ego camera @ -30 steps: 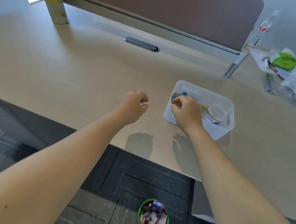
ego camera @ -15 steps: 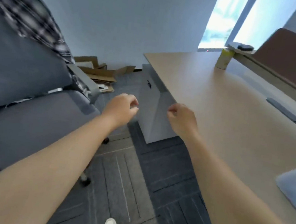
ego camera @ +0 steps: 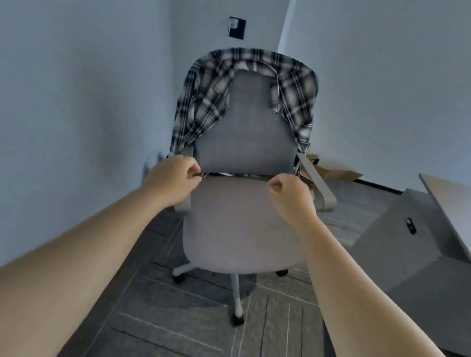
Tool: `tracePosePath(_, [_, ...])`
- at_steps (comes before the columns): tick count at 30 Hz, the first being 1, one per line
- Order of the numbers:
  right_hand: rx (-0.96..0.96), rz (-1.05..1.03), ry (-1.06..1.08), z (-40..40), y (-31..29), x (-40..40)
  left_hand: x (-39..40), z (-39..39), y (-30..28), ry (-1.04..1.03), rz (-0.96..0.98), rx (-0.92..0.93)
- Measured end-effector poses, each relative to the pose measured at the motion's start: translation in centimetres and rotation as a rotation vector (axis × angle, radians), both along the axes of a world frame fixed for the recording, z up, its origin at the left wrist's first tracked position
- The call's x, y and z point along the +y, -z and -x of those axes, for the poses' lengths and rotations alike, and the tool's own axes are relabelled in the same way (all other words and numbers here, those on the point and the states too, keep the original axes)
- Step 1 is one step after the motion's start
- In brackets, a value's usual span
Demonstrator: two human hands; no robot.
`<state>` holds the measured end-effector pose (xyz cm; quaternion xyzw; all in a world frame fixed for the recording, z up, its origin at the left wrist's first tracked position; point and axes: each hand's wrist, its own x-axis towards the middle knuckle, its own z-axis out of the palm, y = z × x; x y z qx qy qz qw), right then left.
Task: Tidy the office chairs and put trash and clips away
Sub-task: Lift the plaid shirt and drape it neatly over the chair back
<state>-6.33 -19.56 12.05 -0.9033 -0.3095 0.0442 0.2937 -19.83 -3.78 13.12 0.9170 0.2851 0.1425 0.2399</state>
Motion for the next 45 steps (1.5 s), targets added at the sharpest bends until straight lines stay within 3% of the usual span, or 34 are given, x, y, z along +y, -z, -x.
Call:
tracePosePath(7, [0.042,-0.047,0.004,2.1,-0.5,16.1,15.1,3.1,-1.1,-0.055,0.004,0.014])
tracePosePath(16, [0.001,-0.038,0.008,-1.5,-1.9,28.4,27.1,-0.7,-1.8,-0.025,0.006,0.007])
tracePosePath(25, [-0.009,-0.046,0.111,-11.5,-2.9,37.6,36.1,-11.4,-2.9,0.043,-0.006,0.016])
tracePosePath(35, [0.088,-0.211,0.366,-23.5,-6.3,47.4,46.6,-24.2,-4.1,0.116,-0.002,0.009])
tracePosePath(40, [0.074,-0.154,0.566,-28.5,-7.3,51.0,50.9,-30.6,-3.5,0.232,0.004,0.037])
tracePosePath(45, [0.181,-0.079,0.725,-31.9,-6.7,53.6,53.9,-36.2,-4.1,0.348,-0.001,0.056])
